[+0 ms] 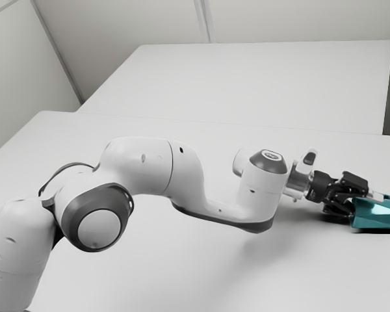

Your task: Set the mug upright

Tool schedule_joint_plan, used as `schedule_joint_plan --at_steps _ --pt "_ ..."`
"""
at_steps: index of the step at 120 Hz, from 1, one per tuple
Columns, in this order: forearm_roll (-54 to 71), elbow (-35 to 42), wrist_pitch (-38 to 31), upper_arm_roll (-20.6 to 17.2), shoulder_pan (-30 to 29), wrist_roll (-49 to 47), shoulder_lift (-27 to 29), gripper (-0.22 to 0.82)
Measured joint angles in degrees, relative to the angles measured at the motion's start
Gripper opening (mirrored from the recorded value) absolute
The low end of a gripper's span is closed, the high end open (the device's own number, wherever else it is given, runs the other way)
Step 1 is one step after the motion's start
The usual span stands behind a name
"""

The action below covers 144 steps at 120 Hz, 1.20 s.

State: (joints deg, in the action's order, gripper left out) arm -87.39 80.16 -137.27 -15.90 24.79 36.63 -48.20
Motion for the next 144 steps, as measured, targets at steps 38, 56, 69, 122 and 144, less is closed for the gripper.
schedule_joint_plan --at_steps 38,56,69,122,144 --pt "-1.77 0.14 0.32 -0.12 0.60 2.63 -0.15 -0.02" --pt "-2.52 0.04 0.21 -0.50 0.62 3.79 -0.21 -0.11" --pt "-2.81 0.06 0.11 -0.52 0.55 4.39 -0.04 -0.14" --pt "22.29 3.83 0.19 0.27 -3.31 -0.02 10.53 -0.17" --pt "49.19 5.95 6.63 0.35 -7.51 -9.67 17.12 -0.18"
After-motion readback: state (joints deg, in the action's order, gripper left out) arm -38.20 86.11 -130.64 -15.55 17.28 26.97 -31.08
